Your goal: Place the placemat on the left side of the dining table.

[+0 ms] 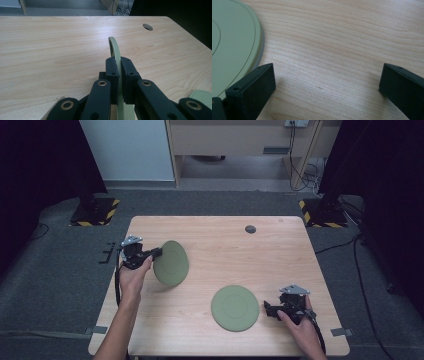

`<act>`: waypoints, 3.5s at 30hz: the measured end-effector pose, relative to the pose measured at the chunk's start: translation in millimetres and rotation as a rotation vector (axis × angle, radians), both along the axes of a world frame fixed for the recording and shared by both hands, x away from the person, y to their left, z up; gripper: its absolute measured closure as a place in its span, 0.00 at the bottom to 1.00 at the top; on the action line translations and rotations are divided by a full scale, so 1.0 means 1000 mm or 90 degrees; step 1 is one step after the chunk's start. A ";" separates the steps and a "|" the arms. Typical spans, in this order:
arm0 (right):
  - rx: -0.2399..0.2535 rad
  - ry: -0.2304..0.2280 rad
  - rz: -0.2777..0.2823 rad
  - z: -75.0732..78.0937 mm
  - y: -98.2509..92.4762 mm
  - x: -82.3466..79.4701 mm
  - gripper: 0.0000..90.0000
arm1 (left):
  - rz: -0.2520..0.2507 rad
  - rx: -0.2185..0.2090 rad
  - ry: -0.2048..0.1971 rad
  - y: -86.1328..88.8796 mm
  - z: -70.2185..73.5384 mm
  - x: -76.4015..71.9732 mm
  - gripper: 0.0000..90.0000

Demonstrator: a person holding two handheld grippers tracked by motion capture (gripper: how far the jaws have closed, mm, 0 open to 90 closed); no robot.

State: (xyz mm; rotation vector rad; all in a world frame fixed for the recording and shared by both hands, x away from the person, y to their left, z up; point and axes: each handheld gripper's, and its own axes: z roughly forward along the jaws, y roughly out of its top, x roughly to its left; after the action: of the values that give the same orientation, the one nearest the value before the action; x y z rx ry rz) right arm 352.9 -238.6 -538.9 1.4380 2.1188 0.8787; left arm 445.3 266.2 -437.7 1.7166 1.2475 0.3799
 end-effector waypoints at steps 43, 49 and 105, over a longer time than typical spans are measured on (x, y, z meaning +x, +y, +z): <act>0.001 0.000 0.001 0.000 0.000 0.000 0.01 | 0.040 0.006 0.038 0.035 -0.038 -0.002 0.95; 0.001 0.000 0.001 0.000 0.000 0.000 0.01 | 0.045 0.007 0.042 0.037 -0.042 -0.002 0.95; 0.000 0.000 0.004 0.000 0.000 0.000 0.01 | 0.085 0.039 0.072 0.060 -0.062 -0.002 0.95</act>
State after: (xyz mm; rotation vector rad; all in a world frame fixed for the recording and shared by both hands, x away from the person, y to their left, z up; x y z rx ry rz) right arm 352.7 -238.3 -538.9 1.4331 2.1237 0.8816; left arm 443.8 325.8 -499.7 1.7308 1.4500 0.4080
